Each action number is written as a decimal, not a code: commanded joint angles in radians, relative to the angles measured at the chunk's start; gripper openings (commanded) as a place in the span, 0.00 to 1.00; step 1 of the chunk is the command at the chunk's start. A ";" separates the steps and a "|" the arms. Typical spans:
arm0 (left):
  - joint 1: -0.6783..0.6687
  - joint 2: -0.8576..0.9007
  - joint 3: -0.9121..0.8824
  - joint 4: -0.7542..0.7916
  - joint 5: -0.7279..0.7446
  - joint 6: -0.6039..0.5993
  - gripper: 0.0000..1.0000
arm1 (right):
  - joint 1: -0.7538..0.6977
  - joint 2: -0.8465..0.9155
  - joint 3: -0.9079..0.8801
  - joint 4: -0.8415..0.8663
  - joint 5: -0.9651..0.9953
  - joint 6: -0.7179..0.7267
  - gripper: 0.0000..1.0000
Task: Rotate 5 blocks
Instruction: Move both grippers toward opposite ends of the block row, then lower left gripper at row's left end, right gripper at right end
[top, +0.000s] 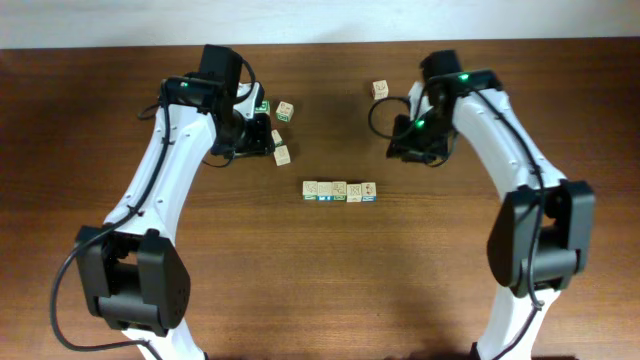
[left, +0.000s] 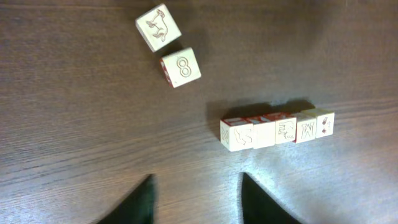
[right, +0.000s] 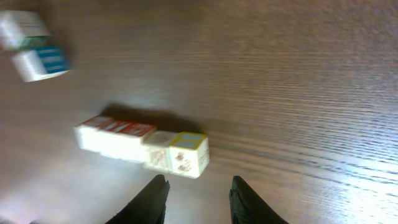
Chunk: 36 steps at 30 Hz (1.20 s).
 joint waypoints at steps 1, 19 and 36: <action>-0.021 0.014 0.010 -0.010 -0.003 -0.001 0.28 | -0.063 -0.113 0.028 -0.028 -0.202 -0.088 0.34; -0.034 0.045 -0.031 0.011 0.190 0.034 0.00 | -0.377 -0.423 -0.021 -0.215 -0.345 -0.310 0.34; 0.071 0.166 -0.032 0.022 0.316 0.193 0.00 | -0.157 -0.293 -0.454 0.306 -0.291 -0.093 0.34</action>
